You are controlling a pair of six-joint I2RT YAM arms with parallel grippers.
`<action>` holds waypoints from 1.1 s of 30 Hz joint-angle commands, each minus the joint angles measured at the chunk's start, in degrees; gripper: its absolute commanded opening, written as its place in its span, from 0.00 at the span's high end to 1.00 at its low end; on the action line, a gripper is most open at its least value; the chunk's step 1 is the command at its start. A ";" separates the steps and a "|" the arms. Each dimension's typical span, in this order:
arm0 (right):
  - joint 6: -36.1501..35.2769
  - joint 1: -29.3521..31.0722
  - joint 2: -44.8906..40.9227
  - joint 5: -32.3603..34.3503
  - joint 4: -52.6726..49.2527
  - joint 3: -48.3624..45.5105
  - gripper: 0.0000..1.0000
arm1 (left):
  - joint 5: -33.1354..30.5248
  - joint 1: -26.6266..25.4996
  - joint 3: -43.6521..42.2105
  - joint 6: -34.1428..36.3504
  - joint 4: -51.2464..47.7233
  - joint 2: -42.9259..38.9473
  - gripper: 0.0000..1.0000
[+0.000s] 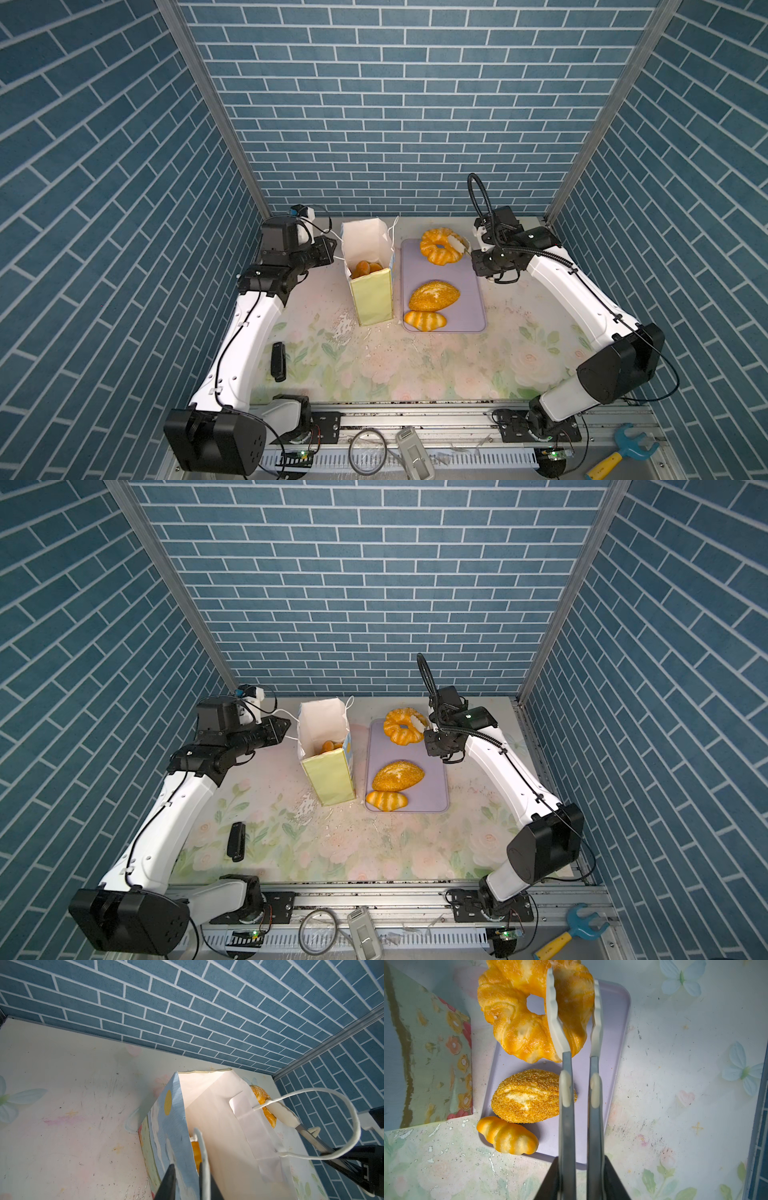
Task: Place the fake bread into the paper bag
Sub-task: 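Lift the ring bread with the tongs and carry it over the bag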
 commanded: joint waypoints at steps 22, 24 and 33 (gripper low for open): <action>-1.77 1.47 -5.50 0.91 -2.46 -0.69 0.82 | 0.42 -0.19 -1.00 -0.66 1.12 0.18 0.78; -1.13 1.54 -6.46 0.46 -1.53 -1.51 0.82 | 0.64 -0.19 -1.02 -0.66 1.04 -0.07 0.78; -0.39 1.58 -8.63 0.79 -1.23 -2.97 0.83 | 1.15 -0.19 -1.73 -0.95 1.21 -0.05 0.78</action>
